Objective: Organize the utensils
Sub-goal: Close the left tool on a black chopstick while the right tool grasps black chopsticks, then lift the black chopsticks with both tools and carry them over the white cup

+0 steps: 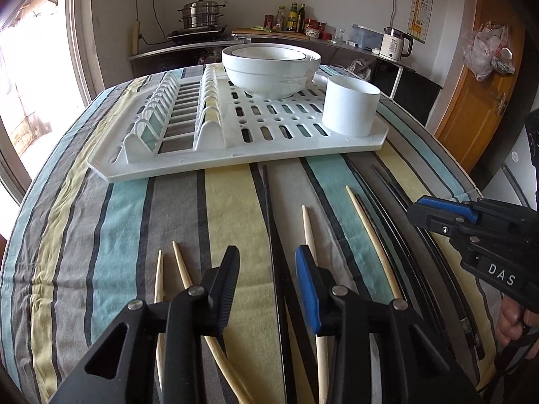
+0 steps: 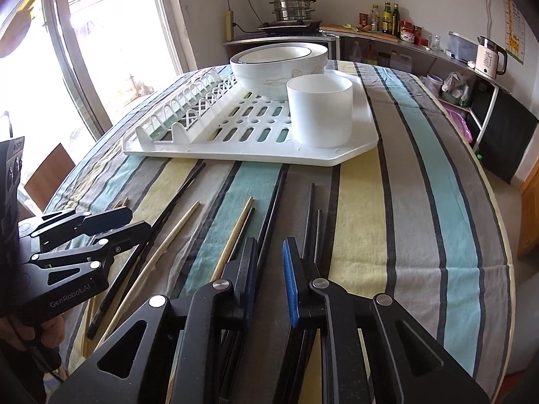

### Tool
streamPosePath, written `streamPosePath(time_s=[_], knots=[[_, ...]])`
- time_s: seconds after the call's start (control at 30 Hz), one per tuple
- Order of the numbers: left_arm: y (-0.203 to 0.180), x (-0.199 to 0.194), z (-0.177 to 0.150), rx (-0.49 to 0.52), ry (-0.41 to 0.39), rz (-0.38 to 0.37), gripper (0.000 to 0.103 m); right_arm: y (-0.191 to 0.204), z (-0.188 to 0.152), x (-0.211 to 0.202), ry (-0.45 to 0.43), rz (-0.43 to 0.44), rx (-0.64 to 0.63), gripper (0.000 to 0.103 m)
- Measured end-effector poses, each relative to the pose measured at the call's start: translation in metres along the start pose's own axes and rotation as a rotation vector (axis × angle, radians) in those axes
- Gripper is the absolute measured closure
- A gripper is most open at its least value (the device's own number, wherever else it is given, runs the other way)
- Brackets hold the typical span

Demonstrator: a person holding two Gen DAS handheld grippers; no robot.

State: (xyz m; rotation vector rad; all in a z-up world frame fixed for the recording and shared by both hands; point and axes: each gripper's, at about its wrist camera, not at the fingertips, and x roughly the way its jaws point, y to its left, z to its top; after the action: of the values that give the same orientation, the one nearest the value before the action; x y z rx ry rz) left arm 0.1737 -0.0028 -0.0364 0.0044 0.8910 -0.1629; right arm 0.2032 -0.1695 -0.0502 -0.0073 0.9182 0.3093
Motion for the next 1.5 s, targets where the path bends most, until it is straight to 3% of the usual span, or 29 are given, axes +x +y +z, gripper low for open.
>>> streamPosePath(time_s=[0.47,0.87,0.97,1.13,1.33,1.5], knots=[[0.0,0.016,0.007,0.028,0.035,0.018,0.066,-0.005,0.014,0.025,0.055,-0.009,0.006,0.091],[-0.008,0.027,0.018,0.071,0.059,0.069,0.067,0.003,0.029,0.038,0.114,-0.079,-0.046,0.092],[-0.007,0.029,0.021,0.062,0.072,0.062,0.07,0.004,0.031,0.04,0.124,-0.085,-0.053,0.093],[-0.008,0.035,0.029,0.058,0.099,0.047,0.087,0.005,0.036,0.042,0.147,-0.079,-0.056,0.094],[-0.007,0.038,0.032,0.056,0.109,0.035,0.097,0.004,0.036,0.042,0.149,-0.071,-0.056,0.096],[-0.005,0.035,0.03,0.041,0.117,-0.01,0.097,0.003,0.035,0.035,0.136,-0.038,-0.036,0.098]])
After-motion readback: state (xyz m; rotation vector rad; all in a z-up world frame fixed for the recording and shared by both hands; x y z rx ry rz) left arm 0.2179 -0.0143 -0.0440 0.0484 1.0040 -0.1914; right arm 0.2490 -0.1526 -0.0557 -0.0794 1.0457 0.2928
